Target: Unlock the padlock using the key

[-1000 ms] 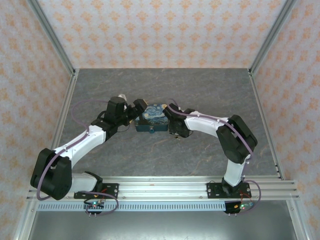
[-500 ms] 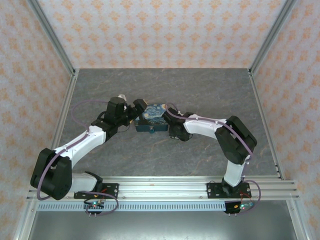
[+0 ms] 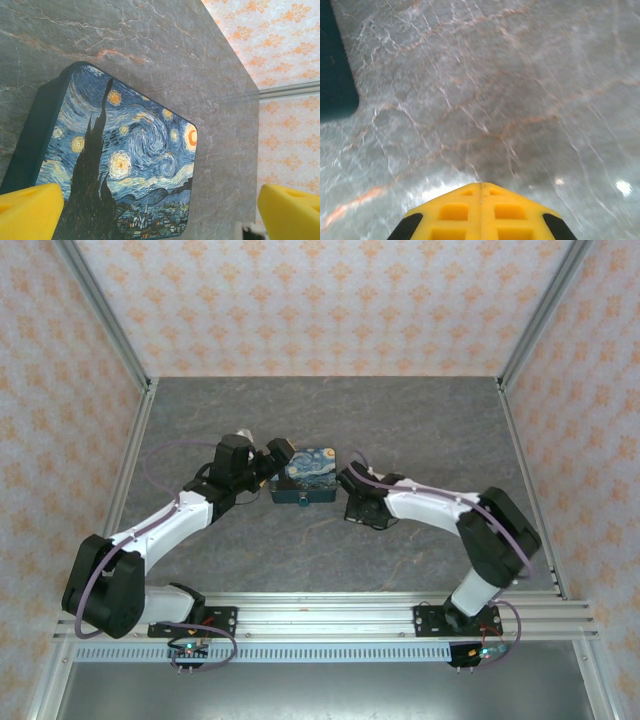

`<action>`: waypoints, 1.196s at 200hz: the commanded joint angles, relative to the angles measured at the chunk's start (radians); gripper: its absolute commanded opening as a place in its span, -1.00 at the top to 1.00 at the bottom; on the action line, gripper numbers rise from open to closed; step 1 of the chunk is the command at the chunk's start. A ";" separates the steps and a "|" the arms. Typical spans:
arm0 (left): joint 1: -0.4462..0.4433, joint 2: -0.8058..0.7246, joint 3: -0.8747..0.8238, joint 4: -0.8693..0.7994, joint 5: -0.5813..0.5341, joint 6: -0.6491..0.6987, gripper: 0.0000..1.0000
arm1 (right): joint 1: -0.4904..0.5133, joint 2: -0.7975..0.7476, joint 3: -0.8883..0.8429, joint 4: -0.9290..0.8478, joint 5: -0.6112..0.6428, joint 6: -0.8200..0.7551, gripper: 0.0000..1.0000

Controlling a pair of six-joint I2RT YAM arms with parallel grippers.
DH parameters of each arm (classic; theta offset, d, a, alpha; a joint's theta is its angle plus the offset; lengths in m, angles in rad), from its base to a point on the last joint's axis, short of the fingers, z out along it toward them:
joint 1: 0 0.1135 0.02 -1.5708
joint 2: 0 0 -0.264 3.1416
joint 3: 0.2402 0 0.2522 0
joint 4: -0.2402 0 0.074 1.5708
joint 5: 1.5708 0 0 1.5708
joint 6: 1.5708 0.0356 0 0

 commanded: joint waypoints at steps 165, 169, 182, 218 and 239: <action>0.009 0.027 -0.008 0.039 0.003 -0.011 -1.00 | 0.010 0.002 0.027 -0.151 0.056 -0.194 -0.11; 0.009 0.029 -0.009 0.039 0.003 -0.011 -1.00 | 0.010 0.002 0.028 -0.153 0.055 -0.203 -0.12; 0.009 0.030 -0.008 0.041 0.004 -0.011 -1.00 | 0.010 0.001 0.027 -0.153 0.037 -0.241 -0.13; 0.009 0.037 -0.006 0.044 0.007 -0.013 -1.00 | 0.010 0.023 0.031 -0.152 0.003 -0.302 -0.13; 0.009 0.040 -0.007 0.044 0.006 -0.013 -1.00 | 0.010 0.045 0.038 -0.149 -0.006 -0.319 -0.11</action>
